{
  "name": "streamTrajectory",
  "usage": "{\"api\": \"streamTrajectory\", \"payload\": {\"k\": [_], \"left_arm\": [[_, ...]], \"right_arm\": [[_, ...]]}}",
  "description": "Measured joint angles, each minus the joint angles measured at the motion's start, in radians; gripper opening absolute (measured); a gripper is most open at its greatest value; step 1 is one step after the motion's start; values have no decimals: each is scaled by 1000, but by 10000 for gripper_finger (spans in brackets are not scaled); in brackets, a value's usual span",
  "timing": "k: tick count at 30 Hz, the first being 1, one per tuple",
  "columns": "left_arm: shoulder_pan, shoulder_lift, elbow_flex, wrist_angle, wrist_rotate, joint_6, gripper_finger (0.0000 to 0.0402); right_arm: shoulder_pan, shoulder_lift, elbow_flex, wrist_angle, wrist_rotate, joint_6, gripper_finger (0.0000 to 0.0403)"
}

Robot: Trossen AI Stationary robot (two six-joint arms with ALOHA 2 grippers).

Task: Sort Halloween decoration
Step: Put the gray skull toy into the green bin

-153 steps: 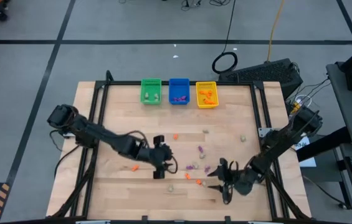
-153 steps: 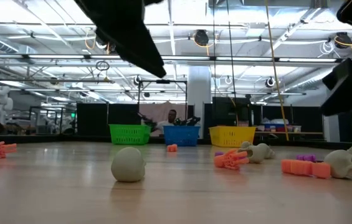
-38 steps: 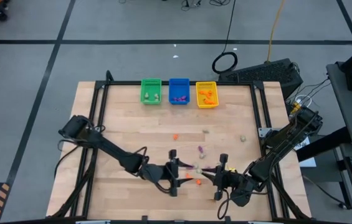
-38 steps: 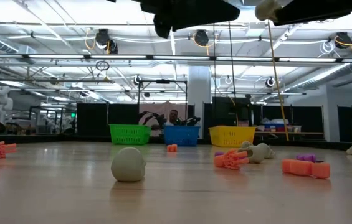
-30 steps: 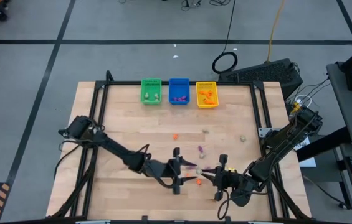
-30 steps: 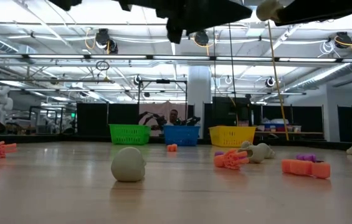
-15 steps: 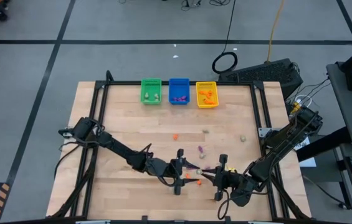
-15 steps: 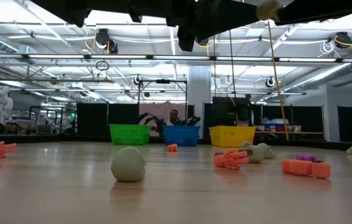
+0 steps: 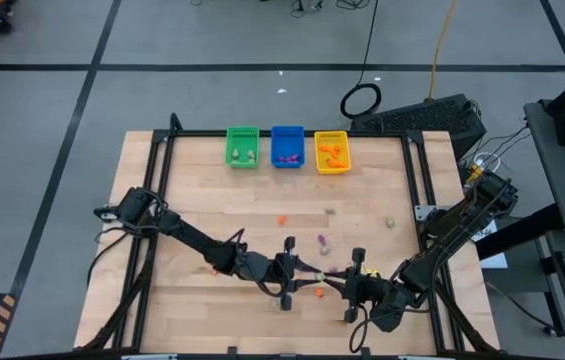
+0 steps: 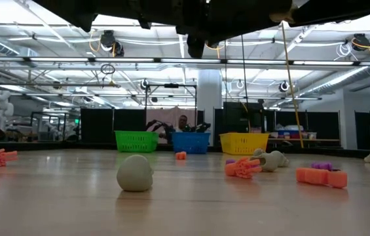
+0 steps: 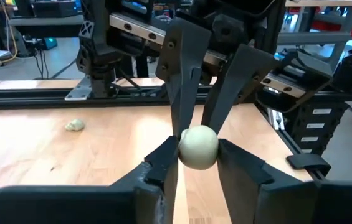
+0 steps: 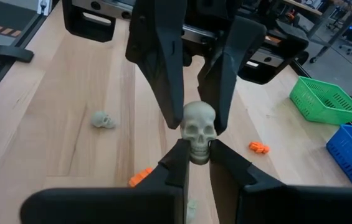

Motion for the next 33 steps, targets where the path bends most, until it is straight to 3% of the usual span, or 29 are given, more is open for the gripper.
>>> {"api": "streamTrajectory", "payload": {"k": [7, 15, 26, 33], "left_arm": [[1, 0, 0, -5, 0, 7, 73], [1, 0, 0, -6, 0, 8, 70], [2, 0, 0, -13, 70, 7, 69], [-1, -79, 0, -215, 73, 36, 69]], "right_arm": [[-3, 0, 0, 0, -1, 1, 29], [-4, 0, 0, 0, -2, 1, 40], [-4, 0, 1, -62, -36, 82, 179], [-4, 0, 1, -139, -131, 127, 209]]}}
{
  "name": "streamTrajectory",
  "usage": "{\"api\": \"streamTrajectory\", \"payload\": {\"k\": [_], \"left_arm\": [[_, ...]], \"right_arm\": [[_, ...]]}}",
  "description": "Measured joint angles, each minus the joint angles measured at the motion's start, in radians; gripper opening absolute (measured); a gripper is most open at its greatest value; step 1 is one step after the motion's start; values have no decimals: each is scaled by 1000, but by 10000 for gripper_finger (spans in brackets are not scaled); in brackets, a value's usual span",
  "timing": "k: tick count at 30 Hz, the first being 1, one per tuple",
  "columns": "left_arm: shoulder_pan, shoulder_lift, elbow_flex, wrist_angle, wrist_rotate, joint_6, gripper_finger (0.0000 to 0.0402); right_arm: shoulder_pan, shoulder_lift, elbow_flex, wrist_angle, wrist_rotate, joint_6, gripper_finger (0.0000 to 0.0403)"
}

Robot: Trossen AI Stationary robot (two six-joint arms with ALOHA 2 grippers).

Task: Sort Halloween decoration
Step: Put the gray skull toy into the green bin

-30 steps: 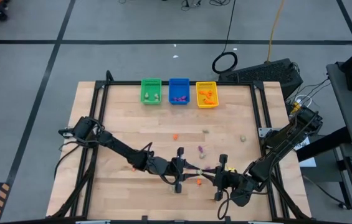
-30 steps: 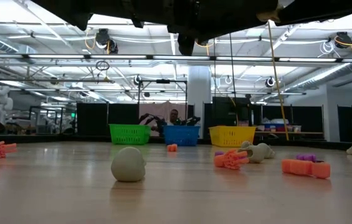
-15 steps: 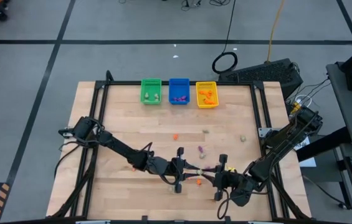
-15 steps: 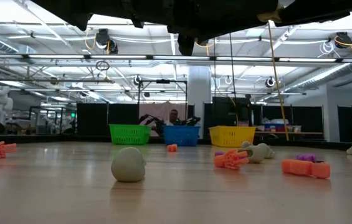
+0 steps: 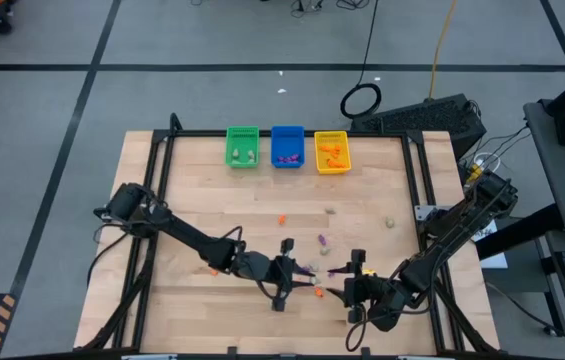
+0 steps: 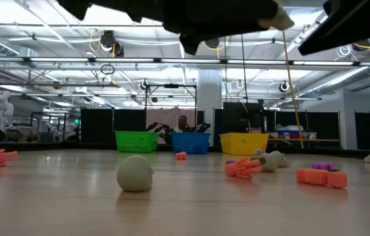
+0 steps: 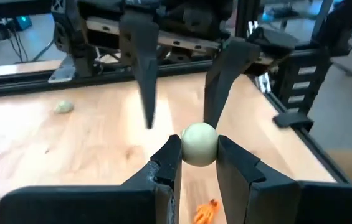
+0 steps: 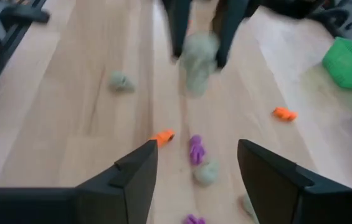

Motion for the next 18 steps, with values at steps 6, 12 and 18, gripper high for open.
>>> {"api": "streamTrajectory", "payload": {"k": [6, 12, 18], "left_arm": [[2, -110, 0, -225, -19, 43, 69], [17, -223, -7, -441, -70, 51, 69], [29, -360, -171, -464, -125, -2, 69]], "right_arm": [[-7, -14, 0, -97, 80, 12, 203], [-35, -47, 0, -167, 133, 16, 202], [-64, -91, 0, -232, 135, -27, 201]]}}
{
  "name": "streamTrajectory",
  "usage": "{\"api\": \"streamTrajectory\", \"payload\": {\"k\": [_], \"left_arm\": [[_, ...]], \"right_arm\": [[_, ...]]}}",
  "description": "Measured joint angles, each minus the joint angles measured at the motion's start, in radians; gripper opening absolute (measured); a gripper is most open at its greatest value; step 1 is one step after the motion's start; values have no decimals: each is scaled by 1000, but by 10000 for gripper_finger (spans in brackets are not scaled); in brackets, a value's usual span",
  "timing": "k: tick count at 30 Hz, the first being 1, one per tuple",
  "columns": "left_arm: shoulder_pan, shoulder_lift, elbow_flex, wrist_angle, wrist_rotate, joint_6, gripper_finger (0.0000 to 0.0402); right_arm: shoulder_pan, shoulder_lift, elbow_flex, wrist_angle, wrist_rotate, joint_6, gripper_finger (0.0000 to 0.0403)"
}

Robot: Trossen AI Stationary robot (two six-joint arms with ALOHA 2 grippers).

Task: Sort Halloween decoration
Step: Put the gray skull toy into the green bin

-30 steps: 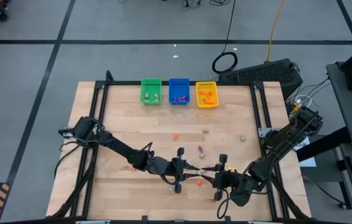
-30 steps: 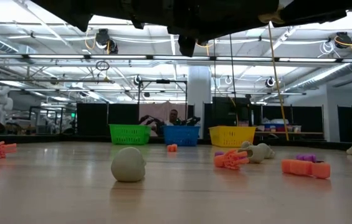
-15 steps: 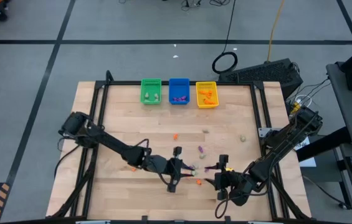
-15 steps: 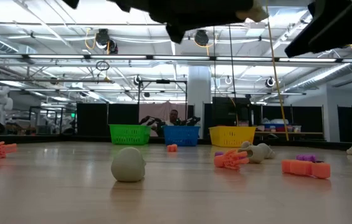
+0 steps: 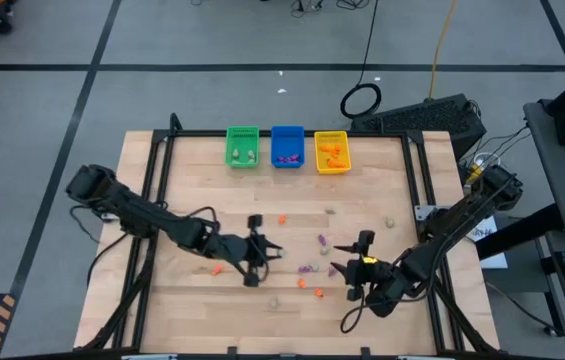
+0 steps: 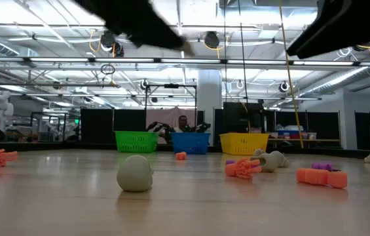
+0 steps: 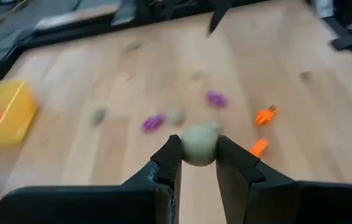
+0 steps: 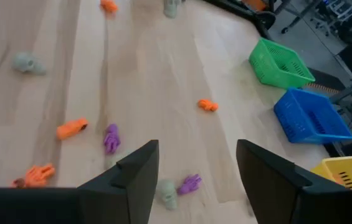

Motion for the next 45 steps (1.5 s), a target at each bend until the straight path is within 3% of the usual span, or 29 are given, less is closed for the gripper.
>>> {"api": "streamTrajectory", "payload": {"k": [8, 16, 21, 28, 32, 37, 45], "left_arm": [[-5, -213, -267, 71, 24, -61, 69], [-5, -284, -333, 73, 51, -7, 69], [-5, -284, -331, 74, 51, 139, 80], [-4, -284, -331, 73, 39, 576, 83], [-4, -284, -331, 74, -1, 738, 83], [-4, -283, -331, 73, -80, 843, 84], [-3, -283, -331, 73, -89, 863, 84]], "right_arm": [[-64, -66, 0, 4, 5, -107, 201], [-98, -46, 0, -1, -2, -126, 201], [-106, -39, 0, -2, -2, -130, 201], [-109, -40, 0, 4, -2, -159, 201], [-109, -40, 0, 5, -2, -160, 201], [-109, -40, 0, 5, -3, -160, 201], [-109, -40, 0, 5, -4, -160, 201]]}}
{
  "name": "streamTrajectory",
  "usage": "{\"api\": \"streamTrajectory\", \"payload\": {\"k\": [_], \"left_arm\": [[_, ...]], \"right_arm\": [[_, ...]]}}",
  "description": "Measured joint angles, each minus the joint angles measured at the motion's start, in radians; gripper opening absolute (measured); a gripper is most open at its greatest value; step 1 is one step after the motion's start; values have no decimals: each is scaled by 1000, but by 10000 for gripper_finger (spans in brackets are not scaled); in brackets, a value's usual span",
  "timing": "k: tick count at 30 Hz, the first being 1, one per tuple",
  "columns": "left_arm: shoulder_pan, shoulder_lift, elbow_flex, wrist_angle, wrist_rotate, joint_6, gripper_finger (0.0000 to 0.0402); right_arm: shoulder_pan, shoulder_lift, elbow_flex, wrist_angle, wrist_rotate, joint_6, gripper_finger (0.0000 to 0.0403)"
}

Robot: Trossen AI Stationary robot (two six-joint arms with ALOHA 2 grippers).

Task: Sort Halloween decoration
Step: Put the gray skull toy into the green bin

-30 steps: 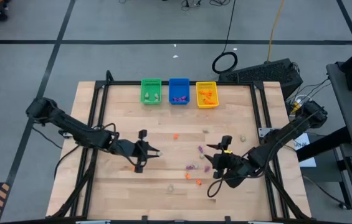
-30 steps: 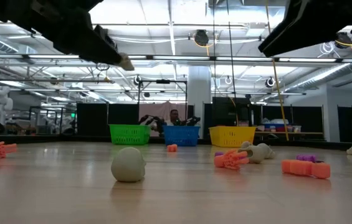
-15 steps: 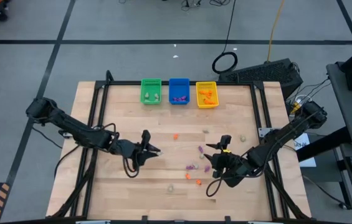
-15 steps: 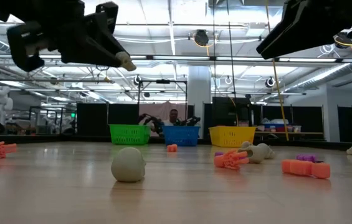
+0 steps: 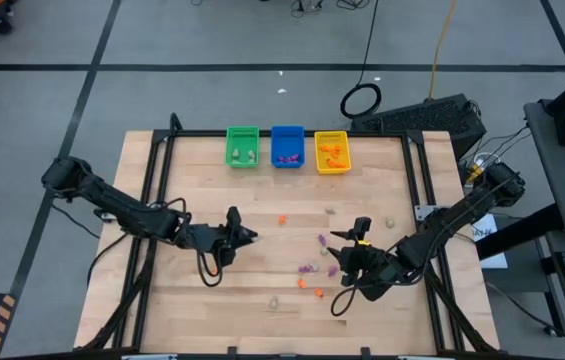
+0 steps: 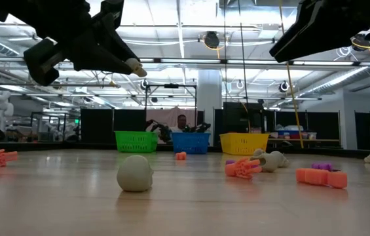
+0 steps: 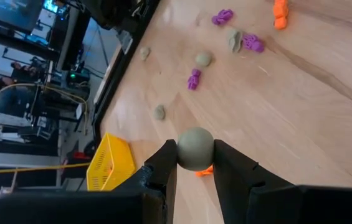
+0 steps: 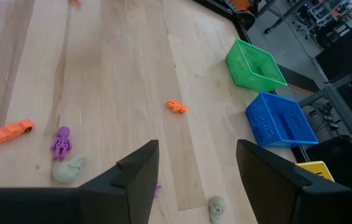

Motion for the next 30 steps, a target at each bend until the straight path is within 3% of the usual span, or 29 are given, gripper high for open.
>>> {"api": "streamTrajectory", "payload": {"k": [7, 11, 20, 30], "left_arm": [[0, 0, 0, 0, 5, -17, 84], [0, 0, 0, 0, 11, -124, 84], [0, 0, 0, 0, 13, -494, 84], [0, 0, 0, 0, 13, -1075, 84]], "right_arm": [[0, 0, 0, 0, 0, 0, 201], [0, 0, 0, 0, 0, 0, 201], [0, 0, 0, 0, 0, 0, 201], [0, 0, 0, 5, 0, 0, 201]]}}
